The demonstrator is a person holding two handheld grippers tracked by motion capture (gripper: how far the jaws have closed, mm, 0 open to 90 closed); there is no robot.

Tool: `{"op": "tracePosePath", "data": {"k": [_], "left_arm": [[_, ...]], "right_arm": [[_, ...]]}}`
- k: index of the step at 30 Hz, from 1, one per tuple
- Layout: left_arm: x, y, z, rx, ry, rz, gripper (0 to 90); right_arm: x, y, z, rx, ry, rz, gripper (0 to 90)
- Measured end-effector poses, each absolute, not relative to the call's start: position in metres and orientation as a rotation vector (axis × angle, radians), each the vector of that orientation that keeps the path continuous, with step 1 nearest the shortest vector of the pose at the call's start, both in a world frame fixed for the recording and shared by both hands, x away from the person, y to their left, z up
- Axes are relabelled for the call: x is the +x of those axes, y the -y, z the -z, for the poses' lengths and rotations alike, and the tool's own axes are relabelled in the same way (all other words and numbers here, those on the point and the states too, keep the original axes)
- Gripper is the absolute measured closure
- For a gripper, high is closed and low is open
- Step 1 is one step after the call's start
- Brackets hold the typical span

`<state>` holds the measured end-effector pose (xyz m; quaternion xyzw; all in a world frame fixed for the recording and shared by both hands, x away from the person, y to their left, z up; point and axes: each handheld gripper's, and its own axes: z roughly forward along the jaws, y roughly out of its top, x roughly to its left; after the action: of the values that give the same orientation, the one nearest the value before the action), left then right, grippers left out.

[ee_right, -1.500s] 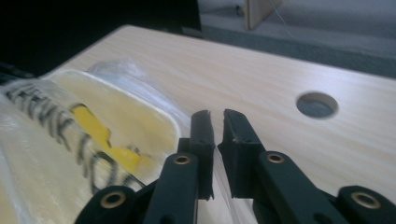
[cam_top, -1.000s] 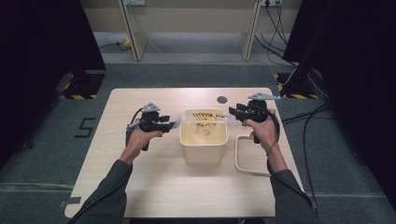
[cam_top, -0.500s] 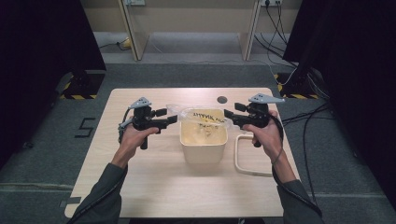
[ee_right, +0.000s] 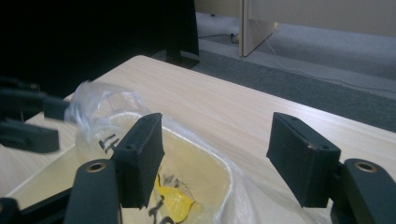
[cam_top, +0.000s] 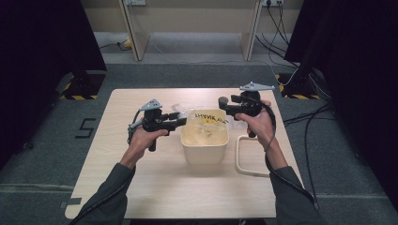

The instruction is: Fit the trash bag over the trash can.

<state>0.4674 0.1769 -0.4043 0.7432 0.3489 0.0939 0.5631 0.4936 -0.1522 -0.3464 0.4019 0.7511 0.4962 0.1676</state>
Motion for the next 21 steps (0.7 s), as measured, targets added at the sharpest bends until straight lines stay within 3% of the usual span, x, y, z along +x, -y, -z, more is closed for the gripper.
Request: {"op": "tracePosePath", "data": {"k": [3,10,18,21], "left_arm": [[0.465,-0.179,0.406,1.745,-0.824,-0.224,72.8],[0.454,-0.185,0.405,1.757,-0.803,-0.24,80.5],[0.44,-0.193,0.407,1.753,-0.793,-0.221,82.6],[0.438,-0.197,0.407,1.745,-0.808,-0.211,75.8]], "right_arm": [[0.491,0.154,0.342,1.157,-2.128,-1.428,33.2],[0.476,0.171,0.33,1.183,-2.074,-1.45,31.7],[0.457,0.201,0.331,1.256,-2.022,-1.443,31.1],[0.444,0.211,0.336,1.275,-2.023,-1.434,31.1]]}}
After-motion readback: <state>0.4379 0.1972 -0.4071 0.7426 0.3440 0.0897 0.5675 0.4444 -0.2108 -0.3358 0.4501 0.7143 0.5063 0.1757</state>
